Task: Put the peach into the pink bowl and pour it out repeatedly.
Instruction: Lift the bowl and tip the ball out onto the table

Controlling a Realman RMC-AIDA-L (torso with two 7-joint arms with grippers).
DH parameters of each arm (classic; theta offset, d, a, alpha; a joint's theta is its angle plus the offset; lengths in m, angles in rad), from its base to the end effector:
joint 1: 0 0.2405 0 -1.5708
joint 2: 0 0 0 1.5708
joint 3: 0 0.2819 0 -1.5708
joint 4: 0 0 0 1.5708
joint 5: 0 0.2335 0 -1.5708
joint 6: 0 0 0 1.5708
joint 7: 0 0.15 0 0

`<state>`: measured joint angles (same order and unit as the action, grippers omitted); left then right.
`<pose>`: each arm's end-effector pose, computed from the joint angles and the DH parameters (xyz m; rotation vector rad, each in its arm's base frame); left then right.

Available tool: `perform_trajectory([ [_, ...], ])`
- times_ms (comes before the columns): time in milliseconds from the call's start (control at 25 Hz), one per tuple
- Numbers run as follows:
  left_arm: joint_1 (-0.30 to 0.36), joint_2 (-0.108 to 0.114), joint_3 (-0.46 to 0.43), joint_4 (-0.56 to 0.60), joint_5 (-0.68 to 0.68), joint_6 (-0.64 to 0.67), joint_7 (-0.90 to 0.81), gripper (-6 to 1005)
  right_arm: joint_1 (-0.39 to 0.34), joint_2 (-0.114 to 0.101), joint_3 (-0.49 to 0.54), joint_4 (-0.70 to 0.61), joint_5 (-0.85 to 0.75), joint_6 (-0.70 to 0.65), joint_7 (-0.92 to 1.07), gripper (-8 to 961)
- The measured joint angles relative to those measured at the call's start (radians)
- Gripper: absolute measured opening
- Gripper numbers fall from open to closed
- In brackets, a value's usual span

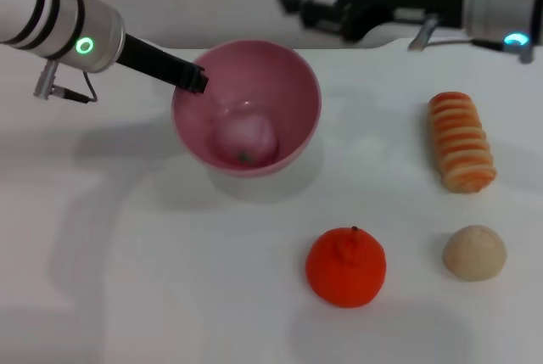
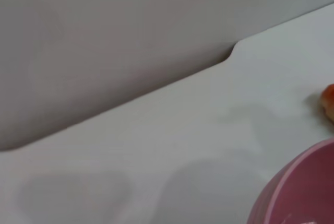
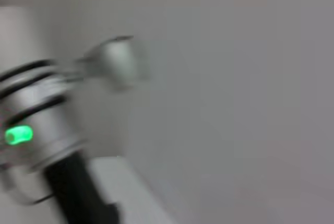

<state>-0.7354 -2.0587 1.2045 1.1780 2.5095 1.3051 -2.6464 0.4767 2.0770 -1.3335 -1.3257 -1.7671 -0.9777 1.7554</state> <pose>-0.1713 0.4574 0.0039 -2.4071 -1.0640 0.0704 0.1289 0.4292 0.0134 -2.4712 0.1648 0.5893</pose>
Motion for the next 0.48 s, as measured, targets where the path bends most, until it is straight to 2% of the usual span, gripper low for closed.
perform_trajectory([
  [80, 0.002, 0.000, 0.032, 0.013, 0.000, -0.028, 0.005, 69, -0.011, -0.001, 0.020, 0.008, 0.015, 0.018, 0.000, 483],
  [160, 0.003, -0.001, 0.075, 0.026, -0.003, -0.063, 0.018, 70, -0.037, -0.002, 0.078, 0.039, 0.101, 0.039, -0.026, 483],
  [320, 0.007, -0.004, 0.204, 0.048, -0.019, -0.204, 0.035, 70, -0.108, -0.005, 0.193, 0.149, 0.424, 0.007, -0.233, 483],
  [360, 0.008, -0.005, 0.242, 0.052, -0.022, -0.256, 0.037, 71, -0.142, -0.007, 0.235, 0.214, 0.586, -0.040, -0.362, 483],
  [400, 0.010, -0.005, 0.274, 0.056, -0.023, -0.299, 0.037, 71, -0.142, -0.007, 0.235, 0.214, 0.586, -0.040, -0.362, 483],
  [480, 0.018, -0.007, 0.355, 0.064, -0.026, -0.408, 0.038, 71, -0.168, -0.008, 0.272, 0.272, 0.690, -0.083, -0.457, 482],
])
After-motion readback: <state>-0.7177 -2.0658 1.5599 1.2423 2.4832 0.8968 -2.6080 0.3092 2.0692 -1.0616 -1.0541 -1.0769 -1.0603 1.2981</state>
